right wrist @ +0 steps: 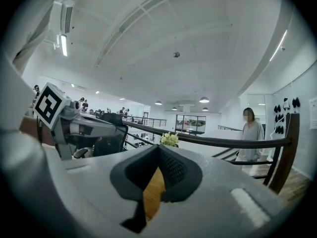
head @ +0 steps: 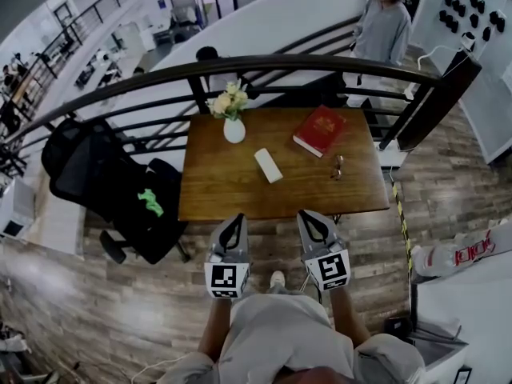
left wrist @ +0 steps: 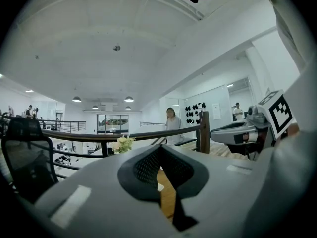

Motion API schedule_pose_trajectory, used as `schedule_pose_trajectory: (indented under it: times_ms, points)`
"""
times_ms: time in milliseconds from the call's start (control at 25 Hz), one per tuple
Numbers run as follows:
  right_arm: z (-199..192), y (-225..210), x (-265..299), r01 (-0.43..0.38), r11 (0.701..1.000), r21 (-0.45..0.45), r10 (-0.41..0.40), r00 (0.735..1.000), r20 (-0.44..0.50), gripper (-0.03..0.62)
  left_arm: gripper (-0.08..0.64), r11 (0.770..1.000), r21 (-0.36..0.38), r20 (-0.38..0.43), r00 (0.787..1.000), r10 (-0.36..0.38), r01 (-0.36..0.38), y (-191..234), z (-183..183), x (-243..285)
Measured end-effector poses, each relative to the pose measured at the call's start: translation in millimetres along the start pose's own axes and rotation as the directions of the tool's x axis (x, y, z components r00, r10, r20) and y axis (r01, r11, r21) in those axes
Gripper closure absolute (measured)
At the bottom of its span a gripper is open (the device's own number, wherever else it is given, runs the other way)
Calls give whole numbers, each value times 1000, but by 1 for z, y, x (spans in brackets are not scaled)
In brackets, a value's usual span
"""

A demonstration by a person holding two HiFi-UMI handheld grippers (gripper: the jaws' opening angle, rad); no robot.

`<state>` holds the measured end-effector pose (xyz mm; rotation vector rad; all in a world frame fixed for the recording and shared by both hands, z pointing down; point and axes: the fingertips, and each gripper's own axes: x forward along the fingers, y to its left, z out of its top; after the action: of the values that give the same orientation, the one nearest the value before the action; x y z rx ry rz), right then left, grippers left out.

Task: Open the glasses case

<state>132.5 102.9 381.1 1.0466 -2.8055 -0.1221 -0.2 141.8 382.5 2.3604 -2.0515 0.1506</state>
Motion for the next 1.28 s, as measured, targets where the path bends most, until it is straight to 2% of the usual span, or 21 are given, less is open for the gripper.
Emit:
schedule_pose_trajectory:
  times_ms: [560,880,1280]
  points:
    - [-12,-35,37,-14,1000,6,14,1000,-18,588,540,1000,-2,-13,1000,20,-20,12,-6,48]
    - [-24,-44,79,-10,1000,3,10,999,-41,588,540,1000,1,-10,1000,9,-9,39,-16,81]
    - [-27,-64,153,21,1000,11,-21,997,-73,588,540,999,-5,-18,999,-44,44,88,-20,145]
